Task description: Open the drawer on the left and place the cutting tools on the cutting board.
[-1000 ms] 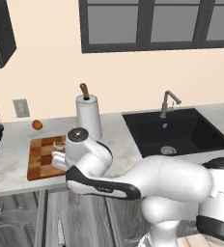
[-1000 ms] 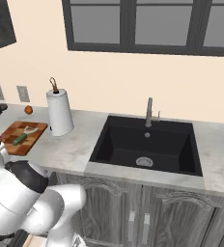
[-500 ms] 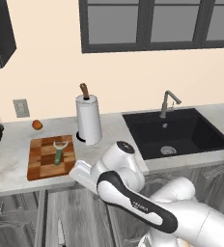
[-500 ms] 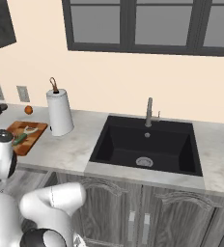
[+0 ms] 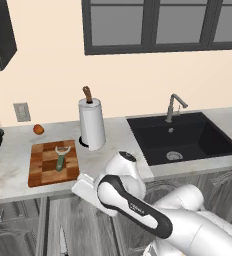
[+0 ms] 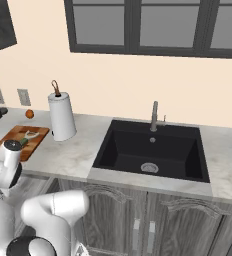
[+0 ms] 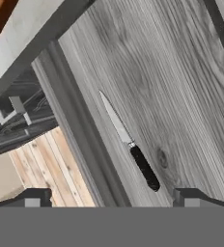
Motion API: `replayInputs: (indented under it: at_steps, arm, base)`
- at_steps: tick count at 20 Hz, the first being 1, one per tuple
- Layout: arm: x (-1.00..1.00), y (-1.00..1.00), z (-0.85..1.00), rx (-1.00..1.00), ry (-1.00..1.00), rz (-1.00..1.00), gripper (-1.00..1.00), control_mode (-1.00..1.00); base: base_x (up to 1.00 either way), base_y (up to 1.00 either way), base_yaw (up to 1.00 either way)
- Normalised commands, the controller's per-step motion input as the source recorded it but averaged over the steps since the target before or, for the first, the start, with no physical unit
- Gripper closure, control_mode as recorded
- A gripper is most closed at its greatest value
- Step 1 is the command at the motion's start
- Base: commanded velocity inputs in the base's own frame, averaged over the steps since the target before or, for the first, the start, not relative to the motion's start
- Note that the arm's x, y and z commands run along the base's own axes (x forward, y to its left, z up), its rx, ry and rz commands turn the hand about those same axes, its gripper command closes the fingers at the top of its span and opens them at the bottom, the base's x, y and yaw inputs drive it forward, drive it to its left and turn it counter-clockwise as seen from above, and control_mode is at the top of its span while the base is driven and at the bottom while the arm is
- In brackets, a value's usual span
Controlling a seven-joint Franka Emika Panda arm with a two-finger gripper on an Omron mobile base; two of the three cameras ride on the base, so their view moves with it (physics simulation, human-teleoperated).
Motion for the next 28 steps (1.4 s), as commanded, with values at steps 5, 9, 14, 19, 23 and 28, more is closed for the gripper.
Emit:
replayInputs:
  at_steps: [5,9,14,19,23,28]
  arm:
    - [-0.05,0.39,-0.37,-0.14,0.14,0.11,-1.0,-1.0]
    - [-0.18,0.3,-0.52,-0.12,0.07,0.14,-1.0,-1.0]
    - [-0.25,0.02,-0.38,-0.1,0.02,0.18,-1.0,-1.0]
    - [-0.26,0.0,-0.45,-0.14,0.0,0.2,-1.0,-1.0]
    - [-0.32,0.06,-0.44,-0.12,0.0,0.18,-1.0,-1.0]
    - [-0.3,0.15,-0.36,-0.09,0.0,0.16,-1.0,-1.0]
  base:
    - [0.0,0.0,0.0]
    - [0.0,0.0,0.0]
    - [0.0,0.0,0.0]
    - [0.0,0.0,0.0]
    - [0.0,0.0,0.0]
    - [0.0,0.0,0.0]
